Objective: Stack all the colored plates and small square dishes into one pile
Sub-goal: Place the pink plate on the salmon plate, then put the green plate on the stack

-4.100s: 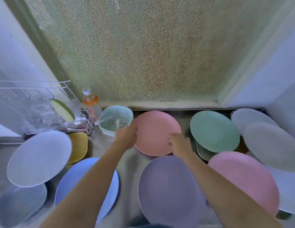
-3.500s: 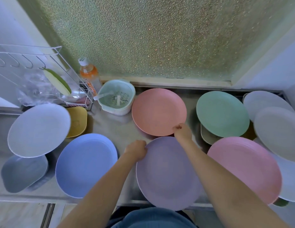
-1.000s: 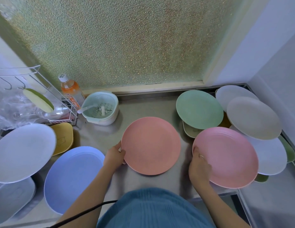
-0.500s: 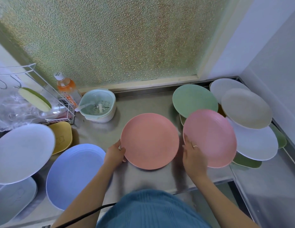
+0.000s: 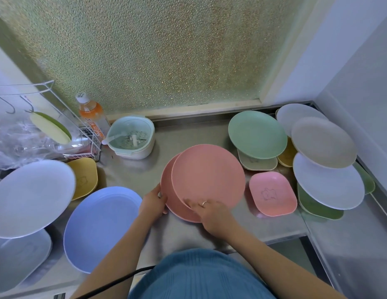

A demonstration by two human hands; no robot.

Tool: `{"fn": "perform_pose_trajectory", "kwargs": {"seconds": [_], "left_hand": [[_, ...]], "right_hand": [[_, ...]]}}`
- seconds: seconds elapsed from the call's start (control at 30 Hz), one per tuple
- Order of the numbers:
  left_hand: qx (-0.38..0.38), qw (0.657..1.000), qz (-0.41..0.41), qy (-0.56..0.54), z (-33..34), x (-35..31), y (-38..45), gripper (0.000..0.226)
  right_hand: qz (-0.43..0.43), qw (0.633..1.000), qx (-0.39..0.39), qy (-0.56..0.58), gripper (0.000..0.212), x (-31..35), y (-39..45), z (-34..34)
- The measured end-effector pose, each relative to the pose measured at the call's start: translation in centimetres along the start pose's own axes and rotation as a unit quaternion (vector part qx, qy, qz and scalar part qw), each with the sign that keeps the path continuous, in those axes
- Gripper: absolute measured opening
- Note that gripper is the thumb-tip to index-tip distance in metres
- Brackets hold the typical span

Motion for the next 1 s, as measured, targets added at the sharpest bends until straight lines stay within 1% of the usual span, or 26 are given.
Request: {"fn": "perform_pose_trajectory", "kwargs": {"seconds": [0.1, 0.27, 0.4, 0.53, 0.67, 0.8, 0.87, 0.9, 0.93, 1.0], "left_hand": [[-0.001, 1.0, 0.004, 0.0, -0.1, 0.0, -0.2, 0.044], [-0.002, 1.0, 0.013, -0.02, -0.1, -0.6, -0.7, 0.04], [-0.003, 1.0, 0.017, -0.015, 0.0, -0.5, -0.8, 0.042], [0.002, 1.0, 0.014, -0.016, -0.1, -0.4, -0.7, 0.042], [0.015, 1.0, 0.008, -0.012, -0.3, -0.7, -0.7, 0.038], [0.024, 1.0, -0.008, -0.017, -0.5, -1.1, -0.5, 0.031], [0.013, 1.0, -0.007, -0.011, -0.7, -1.2, -0.1, 0.033], [0.004, 1.0, -0.006, -0.002, -0.9, -1.2, 0.2, 0.037], [-0.006, 1.0, -0.006, 0.01, -1.1, -1.1, 0.6, 0.042], [-0.026, 0.999, -0.007, 0.038, -1.7, -1.3, 1.3, 0.053]], "right_hand": [[-0.014, 0.997, 0.064, 0.042, 0.064, 0.1, 0.2, 0.3], [-0.023, 0.986, 0.149, 0.064, 0.061, 0.1, 0.3, 0.4], [-0.03, 0.983, 0.171, 0.054, 0.056, -0.1, 0.7, 0.5], [-0.029, 0.977, 0.209, 0.043, 0.05, -0.7, 1.3, 0.8], [-0.018, 0.965, 0.254, 0.061, 0.048, -0.9, 1.5, 1.4], [-0.006, 0.955, 0.281, 0.089, 0.047, -1.3, 1.6, 1.8], [-0.009, 0.952, 0.288, 0.103, 0.053, -1.7, 1.9, 1.7], [-0.01, 0.953, 0.283, 0.108, 0.061, -1.9, 2.1, 1.2], [-0.001, 0.956, 0.271, 0.114, 0.071, -2.3, 2.3, 0.6], [0.049, 0.966, 0.216, 0.132, 0.091, -3.7, 2.8, -0.8]]}}
Point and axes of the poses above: each hand's wrist, its own y-axis towards the middle knuckle, its own z-axis out of the palm, x = y × z, the point moved 1 cm from there along y, towards the middle knuckle, and after that the axes turned 4 degrees about x, right-handed, at the moved point
